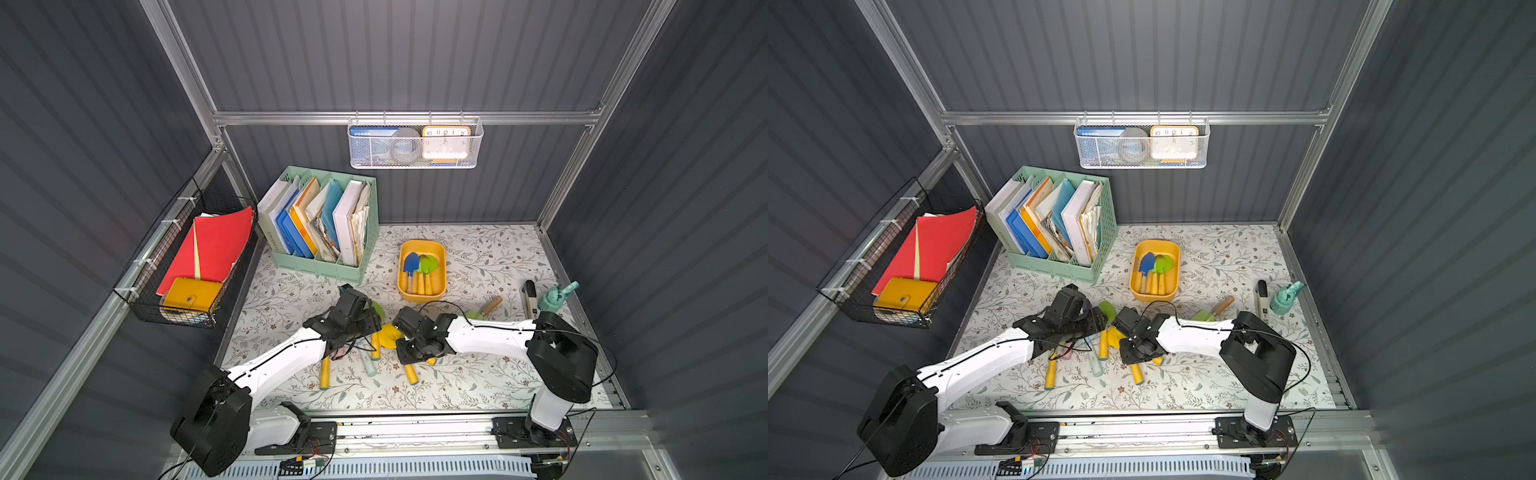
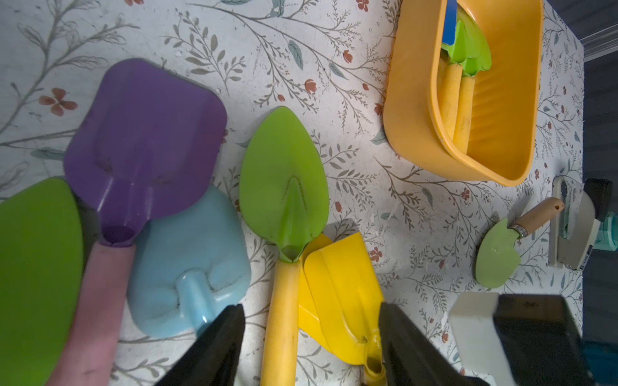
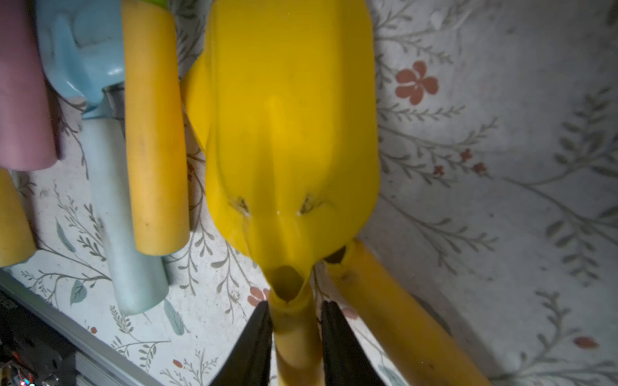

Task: Put the shovel into the storage box
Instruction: Pick up the shovel from the center of the board.

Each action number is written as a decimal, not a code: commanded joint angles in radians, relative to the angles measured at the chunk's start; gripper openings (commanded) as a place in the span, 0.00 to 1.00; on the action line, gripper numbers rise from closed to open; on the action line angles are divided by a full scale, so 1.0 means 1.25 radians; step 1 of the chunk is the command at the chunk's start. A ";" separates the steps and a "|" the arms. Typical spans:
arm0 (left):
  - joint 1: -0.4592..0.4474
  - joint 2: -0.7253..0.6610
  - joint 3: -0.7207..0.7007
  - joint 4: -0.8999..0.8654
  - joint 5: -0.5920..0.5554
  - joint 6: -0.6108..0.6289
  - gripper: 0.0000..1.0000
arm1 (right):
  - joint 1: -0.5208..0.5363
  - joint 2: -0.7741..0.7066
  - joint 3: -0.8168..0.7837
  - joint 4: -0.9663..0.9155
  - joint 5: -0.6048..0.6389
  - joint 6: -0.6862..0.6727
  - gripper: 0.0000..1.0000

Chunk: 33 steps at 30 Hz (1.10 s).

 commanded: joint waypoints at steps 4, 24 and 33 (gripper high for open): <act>-0.001 0.025 -0.015 0.013 0.010 -0.012 0.69 | 0.003 0.007 0.015 -0.027 0.004 0.002 0.19; -0.001 0.022 -0.010 0.038 0.023 -0.010 0.68 | -0.021 -0.117 0.009 -0.051 0.039 0.002 0.14; -0.001 0.045 0.019 0.065 0.040 0.028 0.68 | -0.083 -0.172 0.020 -0.103 0.056 -0.034 0.14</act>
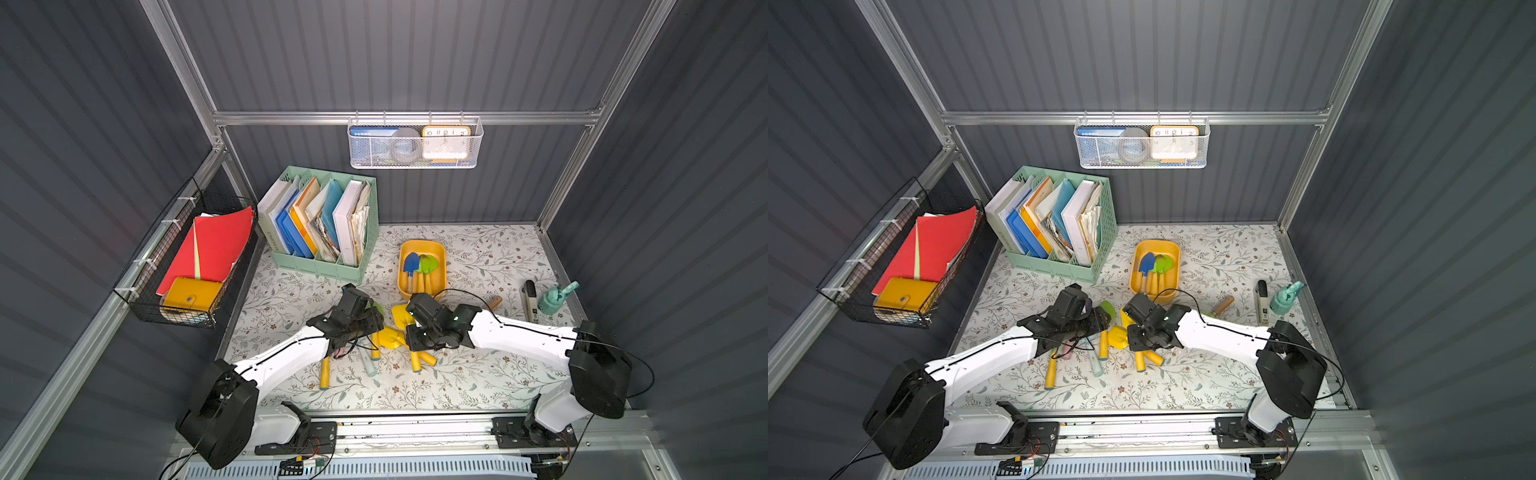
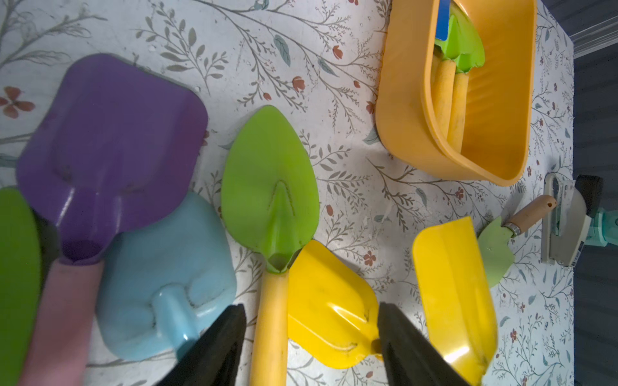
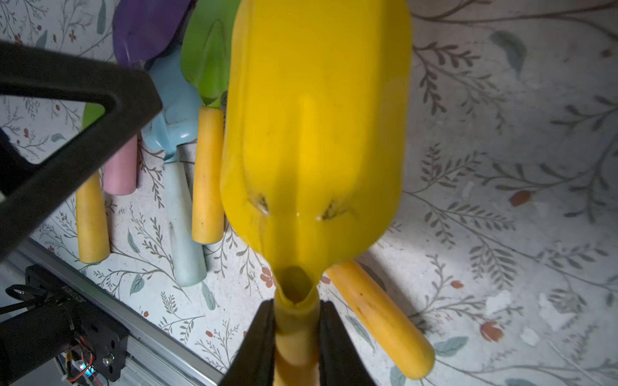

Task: Put the shovel into the storage box
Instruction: Pick up the shovel from the center of the board, then place the shovel in the storage box.

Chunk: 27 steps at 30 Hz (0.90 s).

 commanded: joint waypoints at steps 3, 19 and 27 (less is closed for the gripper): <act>-0.002 0.024 0.033 0.037 0.032 0.023 0.68 | -0.060 -0.034 0.032 -0.051 0.024 -0.045 0.14; -0.002 0.154 0.152 0.096 0.088 0.052 0.67 | -0.279 0.057 0.249 -0.133 0.030 -0.142 0.14; -0.002 0.186 0.182 0.120 0.108 0.051 0.67 | -0.333 0.211 0.441 -0.176 0.015 -0.177 0.15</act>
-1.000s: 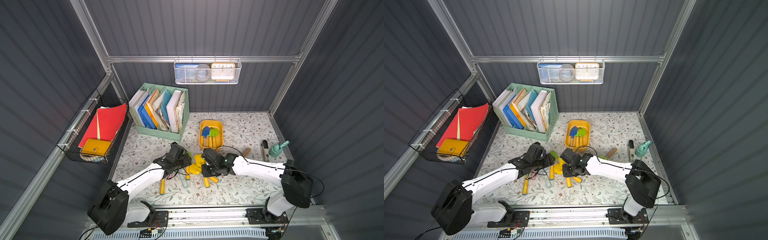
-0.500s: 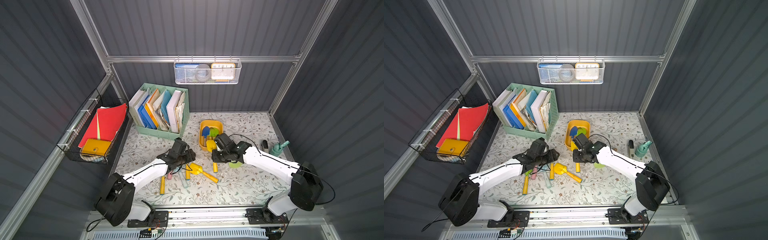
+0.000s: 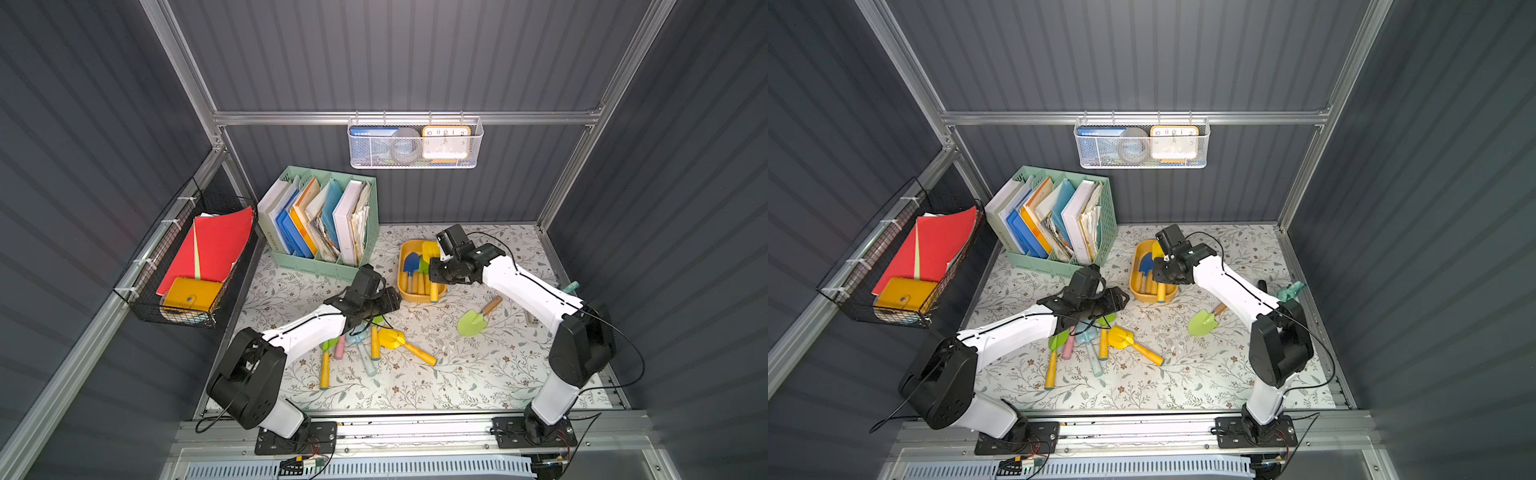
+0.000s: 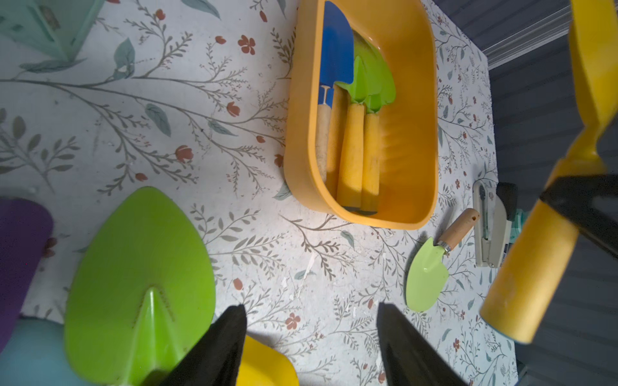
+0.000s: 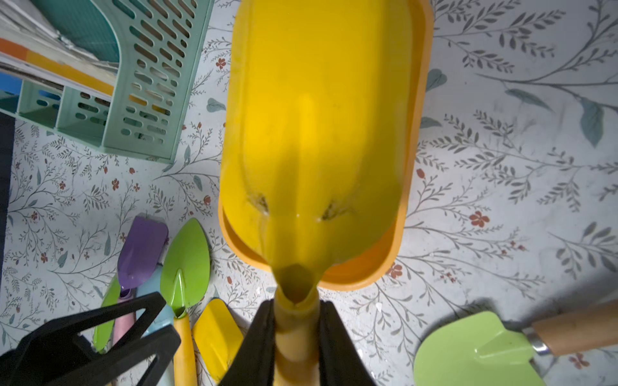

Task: Put the shovel into the storage box
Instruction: Place the shovel in the storage box.

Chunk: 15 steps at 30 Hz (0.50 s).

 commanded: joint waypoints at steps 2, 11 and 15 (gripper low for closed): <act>-0.002 0.017 0.018 0.013 0.019 0.019 0.67 | -0.029 0.078 0.088 -0.038 -0.009 -0.027 0.15; -0.002 0.019 0.001 0.021 0.024 0.016 0.67 | -0.063 0.218 0.217 -0.075 0.003 -0.045 0.14; -0.002 0.022 -0.002 0.021 0.024 0.016 0.67 | -0.072 0.255 0.239 -0.094 0.008 -0.052 0.15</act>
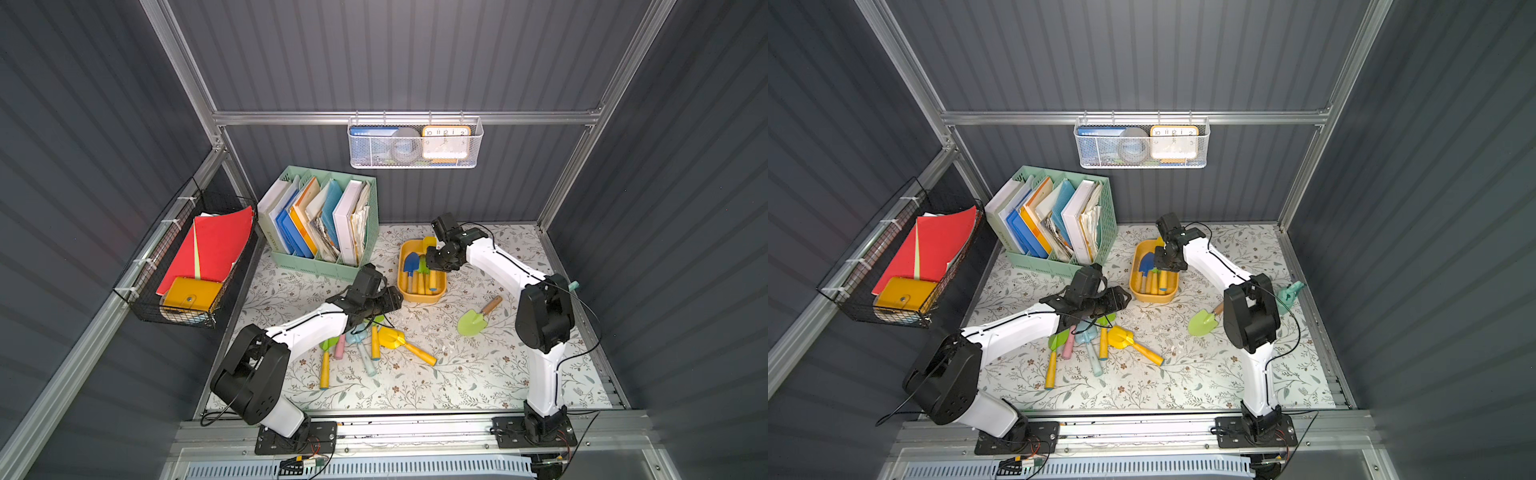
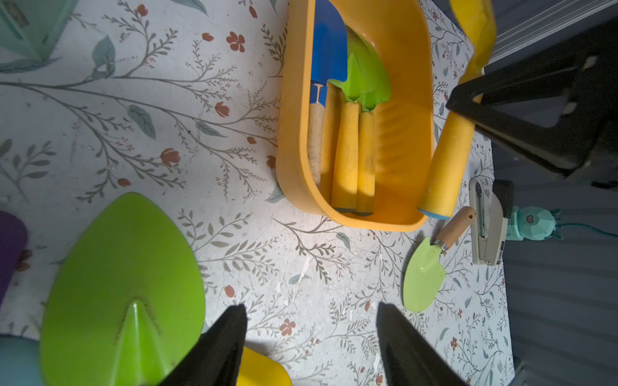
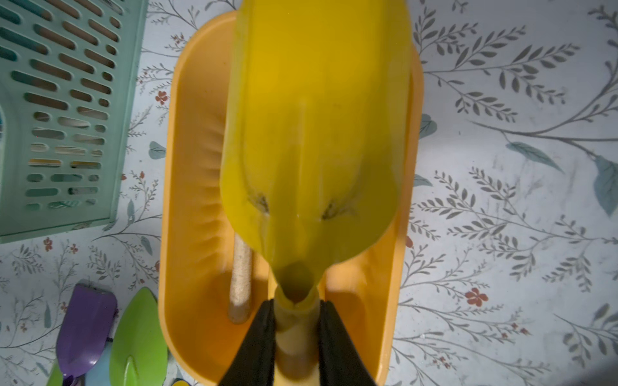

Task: Put the shovel into the storage box
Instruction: Place the shovel in the storage box.

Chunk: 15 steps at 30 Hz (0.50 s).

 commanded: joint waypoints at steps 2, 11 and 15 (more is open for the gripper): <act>-0.002 0.007 -0.008 0.010 0.012 0.011 0.67 | -0.009 0.029 0.029 -0.036 0.012 -0.019 0.15; -0.003 0.005 -0.023 0.017 0.014 0.006 0.67 | -0.020 0.075 0.030 -0.046 0.010 -0.017 0.15; -0.002 0.003 -0.029 0.017 0.014 0.002 0.67 | -0.024 0.085 0.032 -0.048 0.008 -0.012 0.15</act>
